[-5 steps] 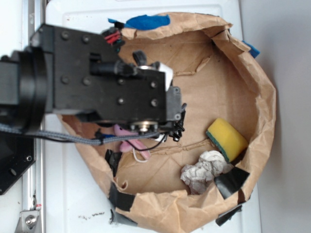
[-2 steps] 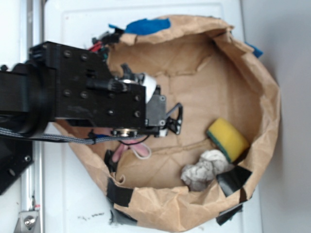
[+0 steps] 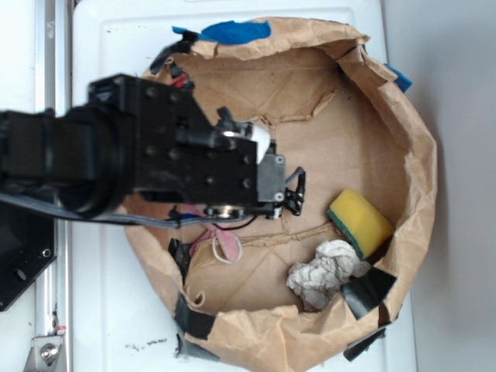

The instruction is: Grab the pink bunny.

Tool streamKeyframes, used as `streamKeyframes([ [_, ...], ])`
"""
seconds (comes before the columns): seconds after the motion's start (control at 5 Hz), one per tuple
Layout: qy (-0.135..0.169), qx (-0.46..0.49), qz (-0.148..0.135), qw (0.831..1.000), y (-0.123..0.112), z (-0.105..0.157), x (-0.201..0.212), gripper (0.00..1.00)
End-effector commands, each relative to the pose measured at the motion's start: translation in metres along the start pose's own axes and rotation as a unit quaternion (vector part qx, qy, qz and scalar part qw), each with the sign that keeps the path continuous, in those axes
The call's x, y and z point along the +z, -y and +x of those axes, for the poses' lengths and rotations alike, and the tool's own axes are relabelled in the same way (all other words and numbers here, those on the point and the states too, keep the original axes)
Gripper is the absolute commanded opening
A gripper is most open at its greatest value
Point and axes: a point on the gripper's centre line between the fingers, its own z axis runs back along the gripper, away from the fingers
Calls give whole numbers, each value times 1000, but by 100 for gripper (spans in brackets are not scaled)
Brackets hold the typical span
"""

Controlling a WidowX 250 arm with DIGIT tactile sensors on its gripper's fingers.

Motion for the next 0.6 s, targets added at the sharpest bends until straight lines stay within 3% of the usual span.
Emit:
streamKeyframes([
  [0.0, -7, -4, -37, 999, 1, -2, 16, 0],
  [0.4, -16, -56, -28, 998, 8, 18, 30, 0],
])
